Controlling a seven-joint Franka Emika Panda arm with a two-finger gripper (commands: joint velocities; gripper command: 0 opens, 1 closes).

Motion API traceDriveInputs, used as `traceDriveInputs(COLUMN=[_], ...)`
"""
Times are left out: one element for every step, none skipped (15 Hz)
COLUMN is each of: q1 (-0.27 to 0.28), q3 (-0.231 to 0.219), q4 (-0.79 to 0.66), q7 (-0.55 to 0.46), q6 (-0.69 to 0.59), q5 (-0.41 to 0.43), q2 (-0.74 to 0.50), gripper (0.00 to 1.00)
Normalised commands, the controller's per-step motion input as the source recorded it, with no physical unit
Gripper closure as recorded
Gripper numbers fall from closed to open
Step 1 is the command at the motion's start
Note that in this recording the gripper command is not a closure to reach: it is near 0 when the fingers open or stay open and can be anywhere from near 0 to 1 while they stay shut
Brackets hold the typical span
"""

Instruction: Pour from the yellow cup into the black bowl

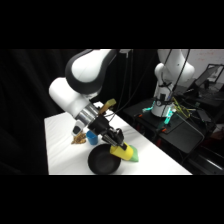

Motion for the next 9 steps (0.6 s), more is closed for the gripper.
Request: traceDriveInputs(q1=[-0.017,-0.007,0.019,0.057,0.137,0.195,0.247,0.231,0.207], q3=[-0.005,-0.013,-0.034,-0.061,-0.11,-0.144,-0.174,-0.155,-0.14], q4=[0.38,0.34,0.27,0.19,0.04,-0.09,-0.27,-0.4,-0.52], q7=[-0.03,-0.01,0.03,0.08,0.12,0.15,0.19,0.18,0.18], q6=[-0.32,-0.27,-0.18,-0.07,0.13,0.28,0.44,0.48,0.52], q5=[0.078,0.063,0.023,-0.035,-0.17,-0.269,-0.371,-0.364,-0.352], q2=[0.19,0.16,0.1,0.03,-0.1,-0.21,-0.34,-0.44,-0.53], gripper=[0.13,0.13,0.13,0.13,0.13,0.13,0.14,0.14,0.14])
